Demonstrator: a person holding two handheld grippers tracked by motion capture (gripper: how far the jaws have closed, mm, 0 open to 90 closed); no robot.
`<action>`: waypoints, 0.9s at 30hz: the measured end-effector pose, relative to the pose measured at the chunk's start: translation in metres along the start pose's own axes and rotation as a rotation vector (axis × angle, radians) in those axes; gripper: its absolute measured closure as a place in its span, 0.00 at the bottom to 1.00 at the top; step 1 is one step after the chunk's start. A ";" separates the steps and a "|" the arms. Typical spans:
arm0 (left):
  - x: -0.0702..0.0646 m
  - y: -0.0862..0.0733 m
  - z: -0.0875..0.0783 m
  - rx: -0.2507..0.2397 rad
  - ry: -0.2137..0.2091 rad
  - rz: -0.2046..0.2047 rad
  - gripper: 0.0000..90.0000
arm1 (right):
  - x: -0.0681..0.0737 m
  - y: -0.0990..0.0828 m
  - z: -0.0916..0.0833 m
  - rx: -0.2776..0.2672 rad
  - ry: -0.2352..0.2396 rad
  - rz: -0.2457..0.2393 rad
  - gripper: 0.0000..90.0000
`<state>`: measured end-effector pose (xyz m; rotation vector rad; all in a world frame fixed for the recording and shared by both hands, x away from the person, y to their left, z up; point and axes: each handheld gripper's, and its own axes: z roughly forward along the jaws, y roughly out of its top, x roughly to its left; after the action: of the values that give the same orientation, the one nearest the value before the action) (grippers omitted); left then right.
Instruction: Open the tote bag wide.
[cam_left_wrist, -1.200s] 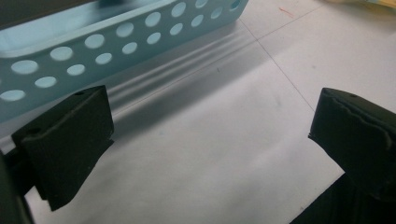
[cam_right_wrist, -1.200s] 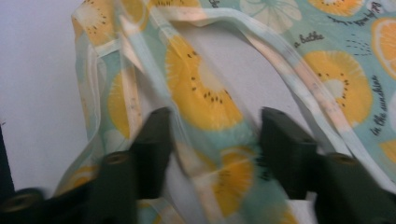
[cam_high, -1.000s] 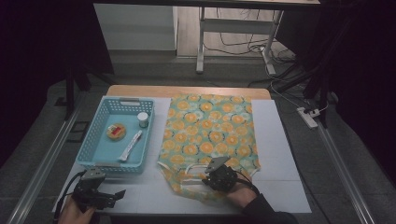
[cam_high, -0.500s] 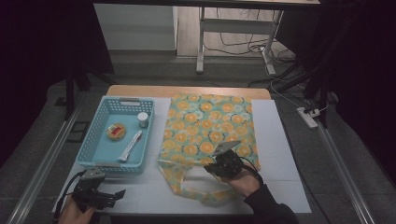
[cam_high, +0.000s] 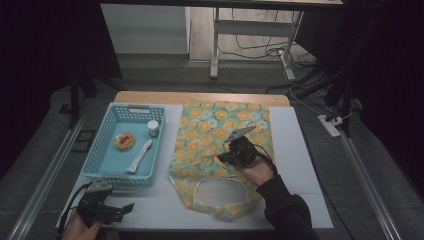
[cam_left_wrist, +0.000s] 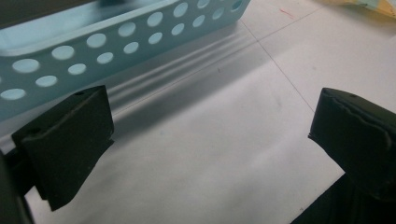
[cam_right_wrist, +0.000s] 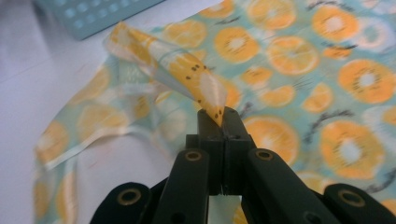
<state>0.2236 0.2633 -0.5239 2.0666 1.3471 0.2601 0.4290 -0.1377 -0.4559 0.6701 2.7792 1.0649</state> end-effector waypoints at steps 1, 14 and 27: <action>0.000 0.000 0.000 0.000 -0.001 0.000 0.00 | 0.000 0.000 0.000 0.000 0.000 0.000 1.00; 0.001 0.000 0.000 -0.003 -0.004 -0.003 0.00 | -0.050 0.031 0.009 -0.009 -0.077 0.035 1.00; 0.001 0.000 0.000 -0.002 -0.006 -0.005 0.00 | -0.082 0.035 0.038 0.007 -0.130 0.056 1.00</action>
<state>0.2242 0.2644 -0.5243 2.0609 1.3476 0.2522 0.5249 -0.1265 -0.4671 0.7928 2.6698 0.9837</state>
